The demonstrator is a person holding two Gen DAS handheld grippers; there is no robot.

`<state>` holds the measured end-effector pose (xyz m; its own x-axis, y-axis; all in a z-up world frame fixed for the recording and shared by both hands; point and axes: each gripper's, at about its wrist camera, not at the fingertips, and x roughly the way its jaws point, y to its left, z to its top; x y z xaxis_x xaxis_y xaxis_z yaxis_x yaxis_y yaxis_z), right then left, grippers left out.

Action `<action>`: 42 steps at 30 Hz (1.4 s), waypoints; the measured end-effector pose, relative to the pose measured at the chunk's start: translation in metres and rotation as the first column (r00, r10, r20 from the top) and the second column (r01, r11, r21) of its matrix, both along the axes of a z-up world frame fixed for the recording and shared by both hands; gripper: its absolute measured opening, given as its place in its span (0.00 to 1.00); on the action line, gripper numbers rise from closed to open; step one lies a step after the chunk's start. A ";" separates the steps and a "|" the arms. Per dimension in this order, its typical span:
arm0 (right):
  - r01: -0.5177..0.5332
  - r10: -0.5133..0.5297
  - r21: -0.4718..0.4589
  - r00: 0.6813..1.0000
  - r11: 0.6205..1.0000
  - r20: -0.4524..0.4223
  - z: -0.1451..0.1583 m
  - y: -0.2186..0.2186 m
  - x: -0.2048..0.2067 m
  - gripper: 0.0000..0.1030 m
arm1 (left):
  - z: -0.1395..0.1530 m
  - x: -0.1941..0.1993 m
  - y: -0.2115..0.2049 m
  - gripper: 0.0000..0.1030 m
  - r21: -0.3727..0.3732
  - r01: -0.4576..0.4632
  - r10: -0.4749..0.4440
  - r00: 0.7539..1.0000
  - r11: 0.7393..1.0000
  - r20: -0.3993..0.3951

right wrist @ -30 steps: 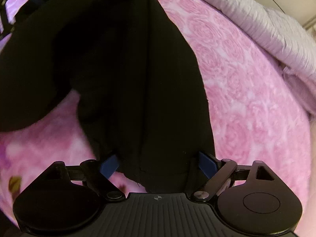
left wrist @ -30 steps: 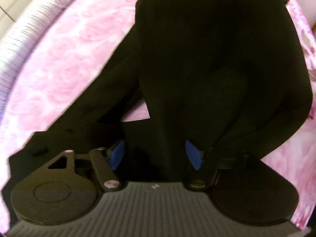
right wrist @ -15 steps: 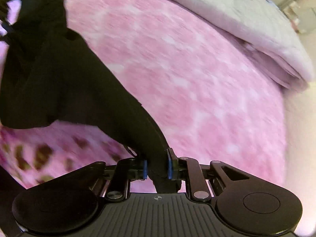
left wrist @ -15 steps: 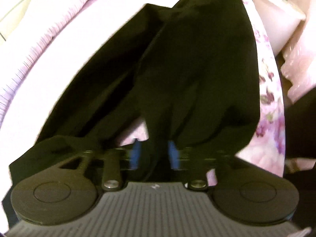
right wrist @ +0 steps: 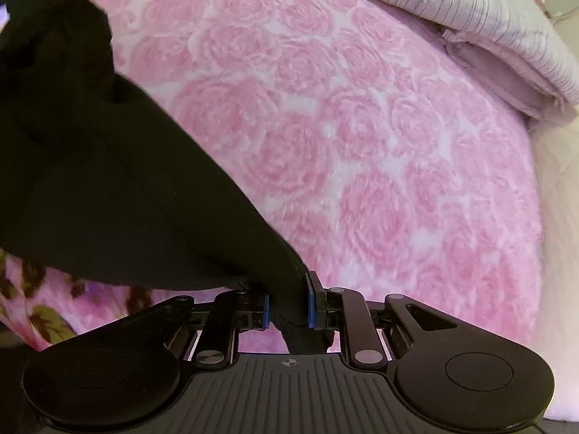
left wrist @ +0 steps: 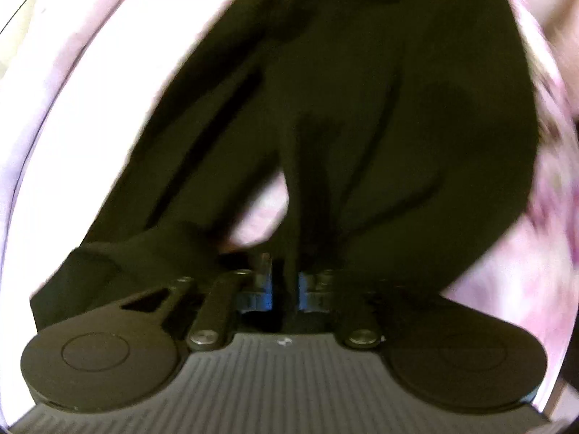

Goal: Fold clothes
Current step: 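Lower the trousers onto the bed and open the right tool while the left tool holds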

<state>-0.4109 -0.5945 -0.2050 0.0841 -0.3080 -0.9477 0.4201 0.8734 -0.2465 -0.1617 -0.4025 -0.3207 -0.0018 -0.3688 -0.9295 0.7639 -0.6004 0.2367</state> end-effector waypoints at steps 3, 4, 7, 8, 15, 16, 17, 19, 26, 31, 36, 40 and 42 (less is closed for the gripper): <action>-0.005 0.003 0.044 0.999 0.999 0.038 0.000 -0.043 0.006 0.17 | 0.014 0.004 -0.033 0.12 -0.033 -0.096 0.095 0.995 0.995 -0.011; -0.003 0.000 0.054 0.999 0.999 0.053 -0.003 -0.061 0.010 0.17 | 0.018 0.005 -0.043 0.13 -0.046 -0.108 0.108 0.994 0.993 -0.002; 0.000 -0.005 0.069 0.998 0.998 0.066 -0.022 -0.115 0.032 0.18 | 0.032 0.003 -0.064 0.32 -0.091 -0.152 0.154 0.988 0.984 0.020; 0.005 -0.009 0.077 0.998 0.997 0.062 -0.030 -0.131 0.041 0.18 | 0.038 0.002 -0.066 0.41 -0.113 -0.158 0.161 0.987 0.981 0.025; 0.003 0.000 -0.035 0.998 0.999 0.069 -0.074 -0.190 0.079 0.44 | 0.060 -0.033 -0.022 0.67 -0.131 0.007 -0.010 1.000 0.991 -0.018; 0.017 -0.012 -0.066 0.997 0.998 0.071 -0.073 -0.188 0.076 0.49 | 0.054 -0.042 -0.014 0.67 -0.112 0.049 -0.051 0.999 0.993 -0.016; 0.027 -0.020 -0.082 0.997 0.996 0.081 -0.071 -0.184 0.071 0.53 | 0.047 -0.051 -0.007 0.67 -0.092 0.091 -0.092 0.996 0.992 -0.015; 0.041 -0.031 -0.095 0.993 0.995 0.110 -0.063 -0.169 0.054 0.65 | 0.029 -0.070 0.004 0.67 -0.065 0.170 -0.171 0.985 0.983 -0.007; 0.130 -0.123 -0.035 0.981 0.991 0.150 -0.062 -0.084 -0.018 0.71 | -0.014 -0.097 -0.016 0.05 -0.037 0.198 -0.197 0.980 0.980 0.033; 0.106 -0.101 -0.015 0.976 0.994 0.194 -0.074 -0.047 -0.016 0.72 | 0.074 -0.023 -0.078 0.04 -0.184 -0.087 0.062 0.989 0.979 -0.137; -0.071 0.095 -0.101 0.962 0.992 0.255 -0.073 -0.029 0.030 0.72 | 0.145 0.051 -0.174 0.04 -0.335 -0.263 0.213 0.961 0.905 -0.178; -0.318 0.354 -0.177 0.906 0.931 0.232 -0.080 -0.003 0.071 0.73 | 0.159 0.075 -0.250 0.04 -0.363 -0.327 0.278 0.943 0.872 -0.182; -0.411 0.447 -0.192 0.869 0.891 0.214 -0.087 0.010 0.084 0.73 | 0.143 0.074 -0.275 0.04 -0.340 -0.342 0.304 0.939 0.876 -0.162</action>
